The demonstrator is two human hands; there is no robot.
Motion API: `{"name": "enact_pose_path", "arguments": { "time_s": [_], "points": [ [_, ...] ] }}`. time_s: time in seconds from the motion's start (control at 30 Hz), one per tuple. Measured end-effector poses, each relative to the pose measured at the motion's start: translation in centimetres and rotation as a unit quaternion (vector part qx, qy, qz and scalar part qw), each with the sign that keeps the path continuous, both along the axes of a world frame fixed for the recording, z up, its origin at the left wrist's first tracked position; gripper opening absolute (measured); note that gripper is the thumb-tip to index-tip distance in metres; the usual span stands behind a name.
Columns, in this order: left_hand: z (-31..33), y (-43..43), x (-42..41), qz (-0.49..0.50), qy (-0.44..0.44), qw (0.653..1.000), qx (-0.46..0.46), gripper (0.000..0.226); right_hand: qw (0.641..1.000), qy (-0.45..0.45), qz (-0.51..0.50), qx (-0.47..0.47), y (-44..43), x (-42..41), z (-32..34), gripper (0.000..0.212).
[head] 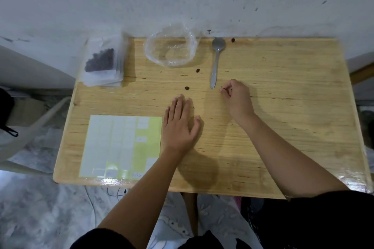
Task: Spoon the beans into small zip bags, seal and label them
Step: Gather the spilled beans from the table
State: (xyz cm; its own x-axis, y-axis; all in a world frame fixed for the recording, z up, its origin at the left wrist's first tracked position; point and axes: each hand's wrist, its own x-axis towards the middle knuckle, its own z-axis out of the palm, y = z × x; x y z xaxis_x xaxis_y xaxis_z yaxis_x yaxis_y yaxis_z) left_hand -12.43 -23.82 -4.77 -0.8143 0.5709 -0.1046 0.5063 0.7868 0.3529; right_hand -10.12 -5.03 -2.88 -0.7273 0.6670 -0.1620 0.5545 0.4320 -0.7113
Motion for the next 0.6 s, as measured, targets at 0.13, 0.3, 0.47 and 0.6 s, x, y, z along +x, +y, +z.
{"name": "enact_pose_path", "arguments": {
  "time_s": [0.13, 0.3, 0.47, 0.6],
  "points": [
    [0.1, 0.1, 0.0, -0.005, 0.002, 1.000, -0.008, 0.064, 0.986, 0.039, -0.050, -0.154, 0.2, 1.4, 1.4, 0.009],
    [0.1, -0.1, 0.1, -0.001, 0.007, 1.000, -0.003, 0.063, 0.749, 0.235, -0.225, -0.577, 1.8, 3.6, 3.1, 0.023],
    [-0.1, 0.0, 0.1, 0.010, 0.006, 1.000, 0.002, 0.062, 0.670, 0.265, -0.256, -0.645, 2.5, 5.0, 3.3, 0.021],
    [-0.2, 0.0, 0.2, 0.012, 0.005, 1.000, 0.005, 0.060, 0.775, 0.211, -0.260, -0.535, 3.5, 5.3, 3.0, 0.026]
  ]
}}
